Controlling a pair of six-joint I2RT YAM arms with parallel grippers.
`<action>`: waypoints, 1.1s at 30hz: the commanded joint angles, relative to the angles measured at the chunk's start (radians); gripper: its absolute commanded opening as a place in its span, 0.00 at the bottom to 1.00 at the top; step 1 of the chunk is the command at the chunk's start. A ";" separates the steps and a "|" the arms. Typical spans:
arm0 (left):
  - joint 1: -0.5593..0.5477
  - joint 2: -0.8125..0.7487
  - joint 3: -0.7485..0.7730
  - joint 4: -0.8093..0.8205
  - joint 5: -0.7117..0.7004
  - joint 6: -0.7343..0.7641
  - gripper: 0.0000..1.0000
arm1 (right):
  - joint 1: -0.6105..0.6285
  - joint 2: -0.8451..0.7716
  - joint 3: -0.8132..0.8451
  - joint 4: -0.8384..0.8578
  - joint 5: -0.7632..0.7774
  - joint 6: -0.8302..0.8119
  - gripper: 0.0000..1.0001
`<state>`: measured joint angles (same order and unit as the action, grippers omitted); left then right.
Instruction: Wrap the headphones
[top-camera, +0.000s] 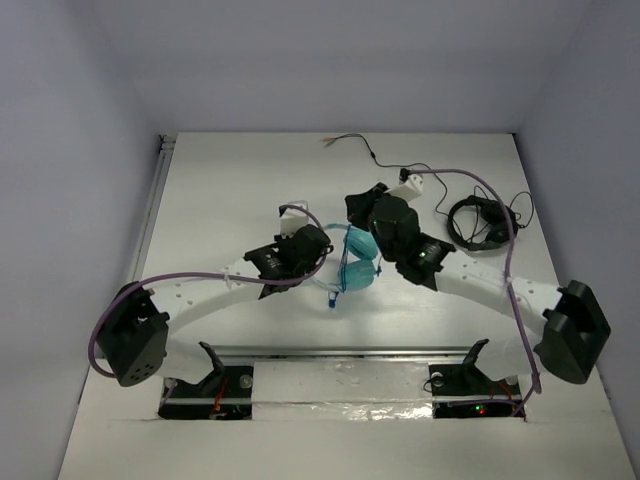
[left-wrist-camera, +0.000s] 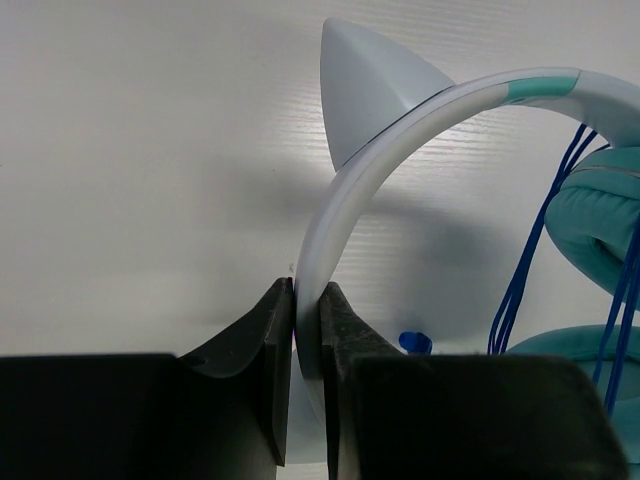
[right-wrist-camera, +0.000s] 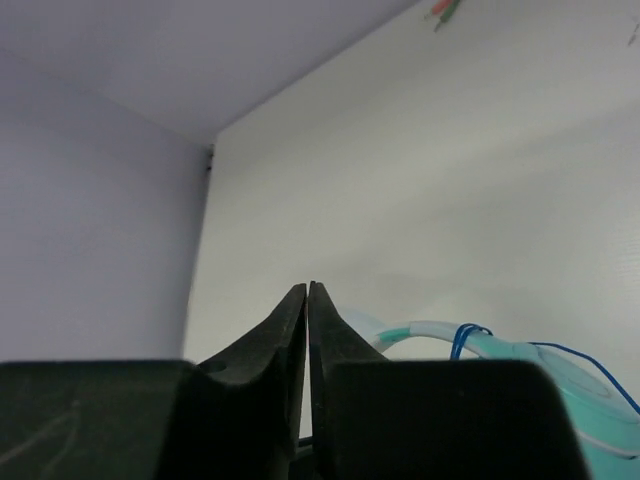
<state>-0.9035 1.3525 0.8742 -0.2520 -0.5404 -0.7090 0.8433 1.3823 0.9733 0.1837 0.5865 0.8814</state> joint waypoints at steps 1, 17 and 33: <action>-0.003 -0.003 0.088 0.074 -0.038 0.022 0.00 | -0.012 -0.112 -0.007 -0.013 0.061 -0.111 0.07; 0.161 0.278 0.227 0.293 0.020 0.152 0.15 | -0.012 -0.445 -0.246 -0.219 0.113 -0.173 0.13; 0.215 0.084 0.221 0.281 0.031 0.180 0.57 | -0.012 -0.555 -0.208 -0.349 0.105 -0.180 1.00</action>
<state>-0.6918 1.5848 1.0885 0.0078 -0.5037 -0.5430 0.8371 0.8730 0.7200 -0.1215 0.6598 0.7238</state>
